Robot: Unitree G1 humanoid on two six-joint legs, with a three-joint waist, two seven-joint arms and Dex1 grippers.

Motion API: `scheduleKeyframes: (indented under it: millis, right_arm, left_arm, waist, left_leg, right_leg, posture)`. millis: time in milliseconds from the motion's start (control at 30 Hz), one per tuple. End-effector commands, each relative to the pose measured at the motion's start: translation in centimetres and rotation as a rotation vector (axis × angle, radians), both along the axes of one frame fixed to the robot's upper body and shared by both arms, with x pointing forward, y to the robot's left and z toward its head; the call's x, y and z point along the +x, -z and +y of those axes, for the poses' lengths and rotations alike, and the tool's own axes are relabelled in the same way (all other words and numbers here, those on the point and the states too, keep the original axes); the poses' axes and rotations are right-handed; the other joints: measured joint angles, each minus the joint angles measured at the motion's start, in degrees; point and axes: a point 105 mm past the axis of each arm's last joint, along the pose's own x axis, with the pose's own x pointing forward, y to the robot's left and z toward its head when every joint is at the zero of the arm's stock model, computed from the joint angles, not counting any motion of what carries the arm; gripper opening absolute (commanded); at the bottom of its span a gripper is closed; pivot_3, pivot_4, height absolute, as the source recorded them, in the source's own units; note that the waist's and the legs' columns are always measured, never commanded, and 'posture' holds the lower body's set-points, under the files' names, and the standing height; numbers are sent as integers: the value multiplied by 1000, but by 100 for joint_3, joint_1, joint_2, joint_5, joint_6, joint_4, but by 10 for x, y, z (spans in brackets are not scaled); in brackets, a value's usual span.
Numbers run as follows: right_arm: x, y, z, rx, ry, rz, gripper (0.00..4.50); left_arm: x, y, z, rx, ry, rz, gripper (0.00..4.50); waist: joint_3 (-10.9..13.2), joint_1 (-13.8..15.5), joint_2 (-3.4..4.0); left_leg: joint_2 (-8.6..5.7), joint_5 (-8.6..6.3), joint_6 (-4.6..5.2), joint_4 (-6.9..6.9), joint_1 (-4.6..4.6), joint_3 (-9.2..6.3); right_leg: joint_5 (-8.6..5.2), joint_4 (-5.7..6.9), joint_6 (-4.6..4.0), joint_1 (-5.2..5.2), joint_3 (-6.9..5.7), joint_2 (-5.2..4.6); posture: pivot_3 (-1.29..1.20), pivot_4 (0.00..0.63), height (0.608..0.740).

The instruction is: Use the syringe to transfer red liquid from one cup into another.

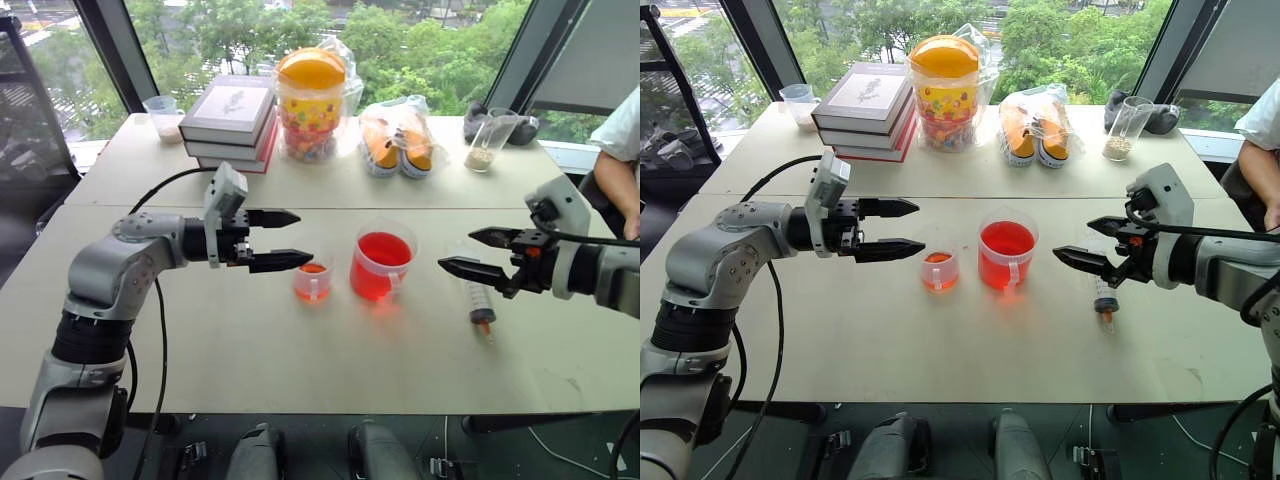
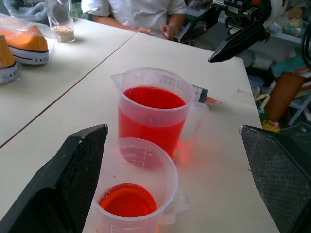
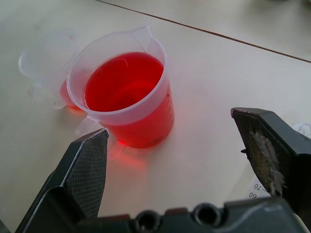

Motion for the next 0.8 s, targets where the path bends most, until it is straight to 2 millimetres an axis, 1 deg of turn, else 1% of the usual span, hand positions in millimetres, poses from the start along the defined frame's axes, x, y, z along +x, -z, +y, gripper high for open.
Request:
scheduleKeyframes:
  millis: [33,100,300,533,733,800]
  right_arm:
    - [0,-16,-3,-19,0,-69,4420]
    - [0,-16,-3,-22,-4,-71,4420]
    - [2,-14,-6,-24,12,-81,4420]
    - [2,-15,-11,-30,32,-79,4420]
    - [0,-11,-14,-23,40,-24,4420]
    - [4,-9,-18,-19,64,-8,4420]
  left_arm:
    - [-1,-15,1,-47,13,-41,4500]
    - [1,-17,0,-50,4,-54,4500]
    - [-1,-23,0,-62,14,-63,4500]
    - [1,-22,-3,-60,15,-72,4500]
    - [-2,-20,-4,-53,27,-64,4500]
    - [-2,-20,-4,-53,28,-63,4500]
  waist:
    - [0,0,0]
    - [0,1,0]
    - [0,-3,0]
    - [0,2,0]
    - [0,-2,0]
    - [0,-3,0]
  left_leg:
    - [0,0,0,0,0,0]
    - [0,0,0,0,0,0]
    - [0,0,0,0,0,0]
    - [0,0,0,0,0,0]
    - [0,0,0,0,0,0]
    - [0,0,0,0,0,1]
  right_leg:
    - [0,0,0,0,0,0]
    - [0,0,0,0,0,0]
    - [0,0,0,0,0,0]
    - [1,0,2,0,0,0]
    - [0,0,1,0,0,0]
    - [0,1,1,0,0,0]
  posture:
    - [0,150,740]
    - [0,150,740]
    - [0,150,740]
    - [0,150,740]
    - [0,150,740]
    - [0,150,740]
